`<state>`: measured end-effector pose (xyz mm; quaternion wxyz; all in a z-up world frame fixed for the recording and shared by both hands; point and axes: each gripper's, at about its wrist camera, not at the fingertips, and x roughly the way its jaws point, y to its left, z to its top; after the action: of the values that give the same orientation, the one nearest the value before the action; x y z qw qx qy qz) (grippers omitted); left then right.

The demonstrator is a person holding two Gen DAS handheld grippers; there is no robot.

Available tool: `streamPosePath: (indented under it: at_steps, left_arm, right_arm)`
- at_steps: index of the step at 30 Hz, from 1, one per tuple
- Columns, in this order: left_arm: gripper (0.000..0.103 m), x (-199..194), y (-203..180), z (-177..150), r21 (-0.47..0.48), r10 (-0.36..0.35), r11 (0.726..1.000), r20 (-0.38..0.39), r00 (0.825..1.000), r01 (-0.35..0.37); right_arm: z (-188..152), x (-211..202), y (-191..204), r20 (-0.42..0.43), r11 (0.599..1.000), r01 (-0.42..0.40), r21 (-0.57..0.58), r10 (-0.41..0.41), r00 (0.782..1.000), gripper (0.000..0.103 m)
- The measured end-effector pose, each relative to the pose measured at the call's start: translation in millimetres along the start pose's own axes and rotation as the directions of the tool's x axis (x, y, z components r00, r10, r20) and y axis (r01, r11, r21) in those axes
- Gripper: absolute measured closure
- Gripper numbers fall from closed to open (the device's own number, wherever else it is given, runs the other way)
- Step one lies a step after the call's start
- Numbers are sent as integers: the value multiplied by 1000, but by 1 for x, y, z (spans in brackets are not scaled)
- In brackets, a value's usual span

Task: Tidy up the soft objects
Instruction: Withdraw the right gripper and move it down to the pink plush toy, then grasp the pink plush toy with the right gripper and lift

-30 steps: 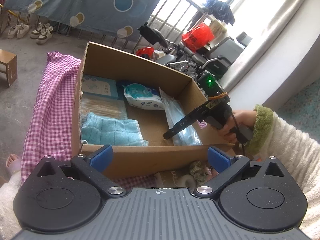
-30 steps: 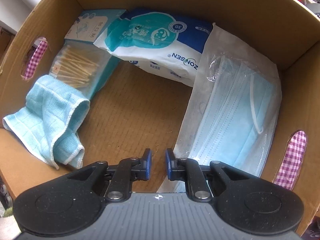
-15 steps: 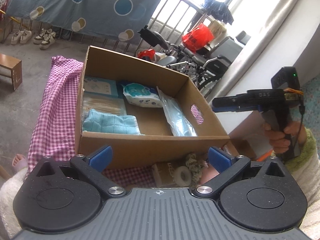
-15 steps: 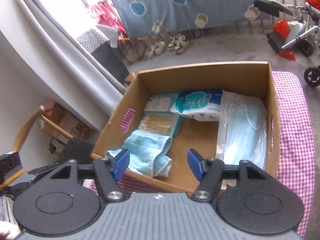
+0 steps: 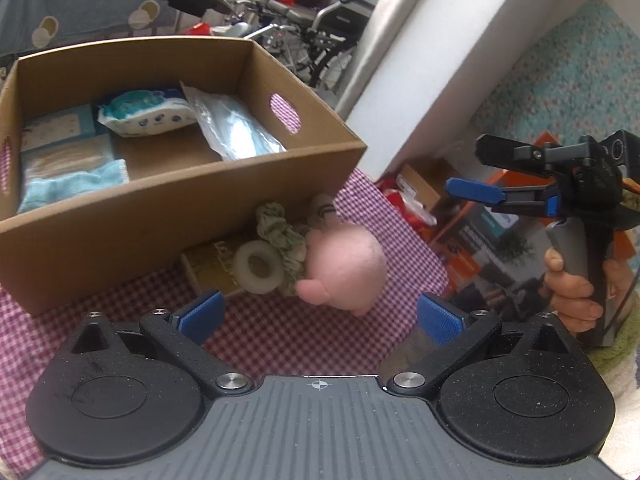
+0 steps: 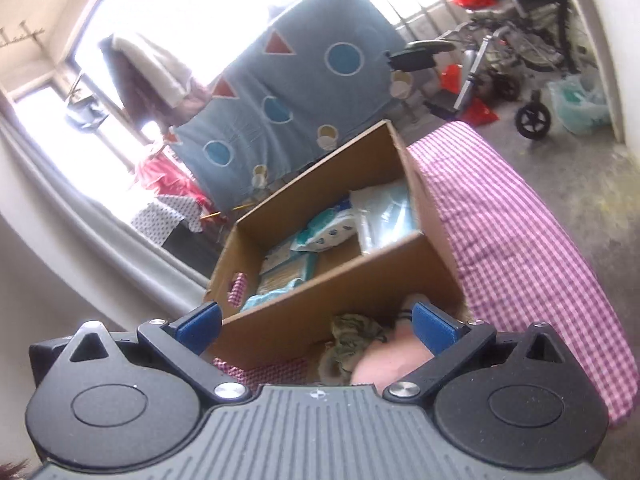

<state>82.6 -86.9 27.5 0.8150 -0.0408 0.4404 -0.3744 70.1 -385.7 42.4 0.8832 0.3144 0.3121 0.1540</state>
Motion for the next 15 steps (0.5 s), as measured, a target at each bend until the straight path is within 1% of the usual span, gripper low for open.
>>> streamPosePath:
  at_steps: [2, 4, 6, 9, 15]
  left_arm:
    - [1, 19, -10, -2, 31, -10, 999, -48, 999, 12]
    - [1, 39, -21, -4, 73, -8, 997, -96, 995, 15]
    - [1, 53, -31, -6, 113, -1, 994, -118, 993, 15]
    - [1, 71, -43, -3, 159, 0, 987, -132, 991, 21]
    - [1, 98, -59, 5, 211, 8, 977, -140, 990, 22]
  right_arm:
    - [-12, 3, -26, -4, 995, 28, 93, -28, 1000, 0]
    - [-22, 10, -52, -30, 983, 33, 181, -28, 999, 0]
    - [-30, 15, -71, -55, 971, 32, 239, -20, 998, 0]
    - [-35, 25, -87, -80, 959, 23, 282, 0, 997, 0]
    - [-40, 50, -108, -121, 942, -1, 336, 45, 992, 0]
